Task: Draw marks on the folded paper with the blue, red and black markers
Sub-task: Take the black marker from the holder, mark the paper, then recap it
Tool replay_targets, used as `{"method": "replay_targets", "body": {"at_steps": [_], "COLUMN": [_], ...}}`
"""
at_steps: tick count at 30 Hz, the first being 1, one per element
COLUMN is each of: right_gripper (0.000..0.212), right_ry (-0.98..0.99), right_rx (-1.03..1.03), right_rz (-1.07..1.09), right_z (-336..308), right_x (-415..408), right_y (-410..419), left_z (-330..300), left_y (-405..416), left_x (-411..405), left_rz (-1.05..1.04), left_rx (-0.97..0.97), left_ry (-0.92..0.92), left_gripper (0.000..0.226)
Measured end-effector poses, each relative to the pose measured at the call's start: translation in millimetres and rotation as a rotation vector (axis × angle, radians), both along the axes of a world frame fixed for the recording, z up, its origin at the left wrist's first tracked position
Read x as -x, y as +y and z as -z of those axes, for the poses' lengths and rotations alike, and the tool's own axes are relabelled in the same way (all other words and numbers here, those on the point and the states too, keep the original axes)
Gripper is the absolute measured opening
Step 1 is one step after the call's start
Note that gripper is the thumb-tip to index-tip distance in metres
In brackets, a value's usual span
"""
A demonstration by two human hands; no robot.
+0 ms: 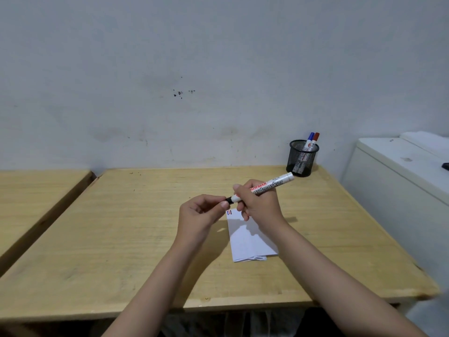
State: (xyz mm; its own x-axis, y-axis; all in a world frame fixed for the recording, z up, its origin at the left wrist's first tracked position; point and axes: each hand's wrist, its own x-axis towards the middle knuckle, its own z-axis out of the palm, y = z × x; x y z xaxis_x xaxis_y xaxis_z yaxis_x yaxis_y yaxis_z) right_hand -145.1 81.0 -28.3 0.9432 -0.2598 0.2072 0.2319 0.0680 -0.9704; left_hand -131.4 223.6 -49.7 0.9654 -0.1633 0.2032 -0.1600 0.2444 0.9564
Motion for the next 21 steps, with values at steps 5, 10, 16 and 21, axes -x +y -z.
{"method": "replay_targets", "body": {"at_steps": [5, 10, 16, 21], "right_gripper": [0.036, 0.036, 0.052, 0.018], "right_ry": [-0.026, 0.043, 0.442, -0.090], "right_rx": [-0.052, -0.079, 0.178, 0.589], "right_rz": [0.004, -0.010, -0.115, 0.149], "right_z": [-1, -3, -17, -17], "right_x": [5, 6, 11, 9], "right_y": [7, 10, -9, -33], "left_z": [-9, -12, -25, -32], "left_y": [6, 7, 13, 6], "left_x": [6, 9, -8, -17], "left_rz": [-0.026, -0.027, -0.139, -0.191], "left_rx": [-0.023, -0.074, -0.142, -0.290], "left_ry": [-0.051, -0.043, -0.041, -0.132], "left_gripper": [0.013, 0.013, 0.003, 0.006]}}
